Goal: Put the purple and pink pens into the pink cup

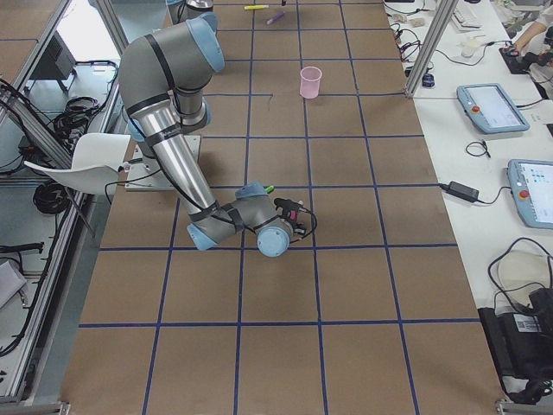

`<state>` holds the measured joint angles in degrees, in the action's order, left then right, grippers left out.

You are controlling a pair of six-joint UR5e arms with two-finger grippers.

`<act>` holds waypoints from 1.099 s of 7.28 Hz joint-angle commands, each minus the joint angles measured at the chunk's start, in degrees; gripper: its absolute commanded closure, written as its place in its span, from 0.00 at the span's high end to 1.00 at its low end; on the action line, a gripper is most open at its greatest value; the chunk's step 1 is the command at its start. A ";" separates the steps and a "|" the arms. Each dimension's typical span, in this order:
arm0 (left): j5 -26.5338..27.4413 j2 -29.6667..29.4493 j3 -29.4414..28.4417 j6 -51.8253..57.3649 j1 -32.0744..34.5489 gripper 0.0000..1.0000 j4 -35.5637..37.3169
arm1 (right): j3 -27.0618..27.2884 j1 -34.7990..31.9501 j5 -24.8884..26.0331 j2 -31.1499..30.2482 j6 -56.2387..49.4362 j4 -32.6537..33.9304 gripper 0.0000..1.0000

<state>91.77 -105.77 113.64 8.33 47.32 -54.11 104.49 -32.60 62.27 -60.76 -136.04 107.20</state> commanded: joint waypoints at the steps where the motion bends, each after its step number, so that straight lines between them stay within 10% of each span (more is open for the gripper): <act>1: -2.02 -1.81 -0.87 -5.60 0.05 1.00 1.63 | 0.01 -0.01 -0.31 -0.06 -0.01 -0.15 0.17; 8: -2.13 -5.24 -0.70 -11.23 0.84 1.00 3.66 | -0.60 -6.48 -1.90 -15.84 1.48 -1.38 0.10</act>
<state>89.25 -110.59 112.21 -2.61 47.81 -50.71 103.88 -35.79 60.00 -71.60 -134.87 105.86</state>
